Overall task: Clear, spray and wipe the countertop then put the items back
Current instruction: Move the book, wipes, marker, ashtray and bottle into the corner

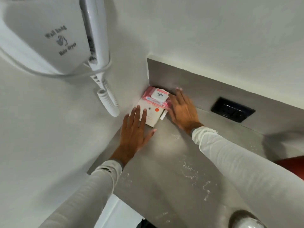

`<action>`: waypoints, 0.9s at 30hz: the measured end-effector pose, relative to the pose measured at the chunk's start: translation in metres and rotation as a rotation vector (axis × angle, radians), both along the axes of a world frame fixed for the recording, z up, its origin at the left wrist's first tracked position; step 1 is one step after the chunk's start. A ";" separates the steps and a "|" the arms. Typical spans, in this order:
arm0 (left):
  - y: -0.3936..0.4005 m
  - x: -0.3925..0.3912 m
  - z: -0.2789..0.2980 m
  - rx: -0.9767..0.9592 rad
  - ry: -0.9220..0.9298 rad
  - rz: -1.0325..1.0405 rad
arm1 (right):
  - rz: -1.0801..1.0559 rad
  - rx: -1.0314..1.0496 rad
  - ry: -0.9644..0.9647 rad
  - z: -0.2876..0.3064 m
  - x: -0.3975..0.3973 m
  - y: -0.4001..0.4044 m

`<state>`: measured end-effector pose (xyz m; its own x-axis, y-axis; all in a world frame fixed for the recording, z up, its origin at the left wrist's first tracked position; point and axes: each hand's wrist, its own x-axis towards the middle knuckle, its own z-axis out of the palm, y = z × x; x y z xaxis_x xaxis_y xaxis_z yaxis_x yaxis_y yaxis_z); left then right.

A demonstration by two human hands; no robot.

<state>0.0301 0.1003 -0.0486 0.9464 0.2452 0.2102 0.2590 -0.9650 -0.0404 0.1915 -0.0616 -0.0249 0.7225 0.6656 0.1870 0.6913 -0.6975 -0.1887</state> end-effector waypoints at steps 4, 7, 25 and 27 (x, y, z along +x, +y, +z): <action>-0.053 -0.021 0.005 -0.001 -0.036 0.022 | -0.024 -0.017 -0.083 -0.009 -0.041 -0.079; -0.112 -0.050 0.004 0.018 -0.051 0.039 | -0.016 -0.050 -0.058 -0.016 -0.076 -0.137; -0.385 -0.135 -0.005 -0.295 0.396 -0.384 | -0.670 0.834 0.266 -0.044 -0.153 -0.405; -0.385 -0.132 -0.006 -0.240 0.397 -0.391 | -0.742 0.859 0.377 -0.038 -0.133 -0.408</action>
<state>-0.1021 -0.2845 -0.0543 0.9707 -0.1396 -0.1955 -0.1068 -0.9798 0.1692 0.0581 -0.4700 -0.0627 0.9826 -0.1755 0.0602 -0.0256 -0.4494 -0.8930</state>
